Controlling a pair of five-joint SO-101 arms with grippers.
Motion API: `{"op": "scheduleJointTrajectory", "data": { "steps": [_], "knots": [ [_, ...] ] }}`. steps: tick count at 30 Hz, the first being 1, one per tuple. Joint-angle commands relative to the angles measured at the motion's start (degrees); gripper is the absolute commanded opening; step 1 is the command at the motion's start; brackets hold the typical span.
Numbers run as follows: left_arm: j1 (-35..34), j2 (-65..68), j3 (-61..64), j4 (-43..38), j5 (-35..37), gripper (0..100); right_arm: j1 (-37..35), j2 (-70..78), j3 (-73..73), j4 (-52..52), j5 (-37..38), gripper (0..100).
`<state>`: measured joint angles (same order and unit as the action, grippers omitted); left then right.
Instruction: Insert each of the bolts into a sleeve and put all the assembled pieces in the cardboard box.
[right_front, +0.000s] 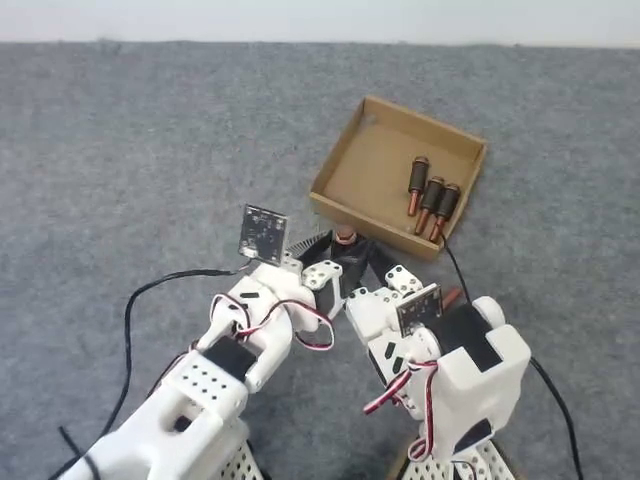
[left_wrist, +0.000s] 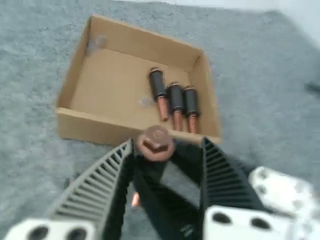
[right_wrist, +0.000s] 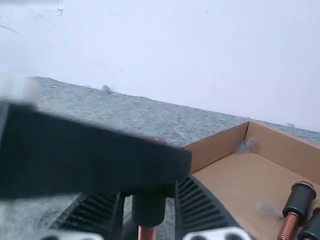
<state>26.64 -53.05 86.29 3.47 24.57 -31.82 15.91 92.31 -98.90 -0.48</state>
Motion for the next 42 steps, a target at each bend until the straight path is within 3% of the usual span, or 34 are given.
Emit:
{"op": "scheduleJointTrajectory", "data": {
  "steps": [1, 5, 12, 16, 22, 25, 35, 42],
  "knots": [
    [0.53, -10.99, 1.63, 0.44, 1.05, 20, 0.75, -2.07, 1.49, -1.19, 0.18, 0.6],
    [0.26, -19.25, 4.88, 0.7, 1.05, 20, 0.66, -2.07, 1.49, -1.19, 0.18, 0.6],
    [-0.09, -31.3, 5.49, 10.81, 1.05, 19, 0.66, -1.89, 1.49, -1.1, 0.18, 0.6],
    [-4.4, -38.51, 5.49, 16.88, 1.05, 17, 0.66, -1.89, 1.49, -1.1, 0.18, 0.6],
    [-12.22, -48.97, 5.58, 27.43, 1.05, 1, 0.66, -1.71, 1.49, -1.01, 0.18, 0.6],
    [-16.0, -52.04, 5.23, 34.37, 1.05, 2, 0.66, -1.63, 1.49, -1.01, 0.18, 0.6],
    [-27.52, -51.34, 5.58, 44.22, 0.88, 2, 0.66, -1.63, 1.49, -1.01, 0.18, 0.6],
    [-33.58, -50.99, 10.33, 51.6, -13.89, 2, 1.54, -1.8, 1.49, -1.19, 0.18, 0.6]
  ]
}}
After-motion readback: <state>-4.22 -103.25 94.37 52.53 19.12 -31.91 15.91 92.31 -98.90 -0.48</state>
